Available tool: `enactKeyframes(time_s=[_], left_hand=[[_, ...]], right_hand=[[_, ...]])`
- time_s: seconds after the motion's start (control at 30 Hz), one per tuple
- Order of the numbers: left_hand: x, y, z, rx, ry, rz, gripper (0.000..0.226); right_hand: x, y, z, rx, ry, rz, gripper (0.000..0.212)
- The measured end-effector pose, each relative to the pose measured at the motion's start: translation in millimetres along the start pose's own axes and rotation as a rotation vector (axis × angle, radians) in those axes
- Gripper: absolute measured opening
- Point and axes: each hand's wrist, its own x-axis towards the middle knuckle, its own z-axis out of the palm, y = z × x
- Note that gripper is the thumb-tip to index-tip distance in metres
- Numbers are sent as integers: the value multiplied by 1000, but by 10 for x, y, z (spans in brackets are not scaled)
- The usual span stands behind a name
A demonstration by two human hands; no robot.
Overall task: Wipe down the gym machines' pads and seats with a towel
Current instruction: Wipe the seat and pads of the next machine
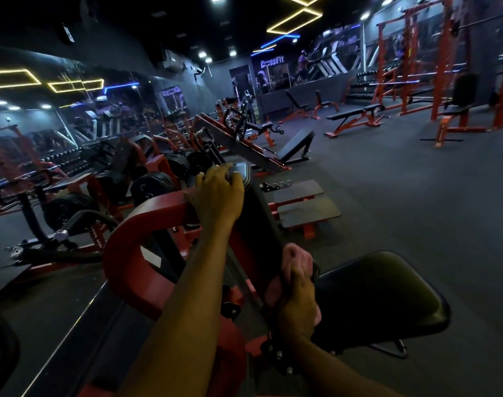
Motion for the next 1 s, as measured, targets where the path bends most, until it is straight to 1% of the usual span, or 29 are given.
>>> enactKeyframes(time_s=[0.03, 0.07, 0.1, 0.13, 0.2, 0.23, 0.33, 0.4, 0.47, 0.5, 0.53, 0.57, 0.6, 0.63, 0.7, 0.73, 0.77, 0.8, 0.83, 0.9, 0.97, 1.0], left_hand=[[2, -6, -1, 10, -4, 4, 43], [1, -9, 2, 19, -7, 10, 47], [4, -26, 13, 22, -1, 11, 50], [5, -41, 22, 20, 13, 13, 51], [2, -54, 46, 14, 45, 20, 52], [-3, -54, 60, 9, 57, 23, 51], [-22, -50, 82, -19, 85, 22, 49], [-39, -45, 84, -28, 101, 24, 49], [-53, -27, 91, -43, 110, 27, 50], [-57, -15, 89, -51, 122, 23, 52], [-60, -7, 98, -58, 139, 19, 53], [-64, 1, 111, -66, 162, 21, 55], [-74, 1, 112, -75, 192, 29, 57], [-78, -2, 126, -81, 218, 37, 59], [-72, -1, 154, -95, 254, 37, 62], [-60, -3, 178, -105, 267, 35, 62], [-53, -7, 190, -114, 277, 34, 62], [-46, -14, 200, -118, 285, 33, 61], [-39, -18, 212, -119, 289, 33, 60], [-33, -21, 225, -116, 298, 32, 60], [-33, -17, 240, -113, 309, 27, 60], [-33, -24, 239, -114, 316, 24, 60]], right_hand=[[-36, -11, -27, 101, 18, 122, 80], [-54, -70, -29, 178, 55, 197, 67], [-52, -191, -29, 252, 99, 232, 58], [-22, -359, -25, 307, 125, 230, 55], [92, -680, 21, 383, 173, 145, 58], [157, -834, 39, 378, 184, 90, 58], [309, -903, 172, 195, 210, -76, 57], [342, -709, 233, 151, 208, -51, 55], [304, -454, 247, 166, 232, 18, 47], [286, -363, 230, 262, 222, 114, 44], [288, -235, 240, 267, 195, 209, 39], [290, -132, 207, 315, 147, 342, 30], [300, -30, 176, 261, 83, 382, 19], [319, 47, 116, 353, 13, 457, 12], [458, 190, 66, 473, -91, 480, 13], [603, 255, 57, 481, -149, 449, 14], [768, 277, 42, 547, -215, 453, 15], [946, 312, 59, 505, -277, 432, 18], [1124, 317, 76, 535, -340, 454, 22], [1439, 330, 174, 483, -420, 474, 25], [1643, 297, 258, 431, -458, 481, 14], [1669, 264, 266, 403, -449, 472, 9]])
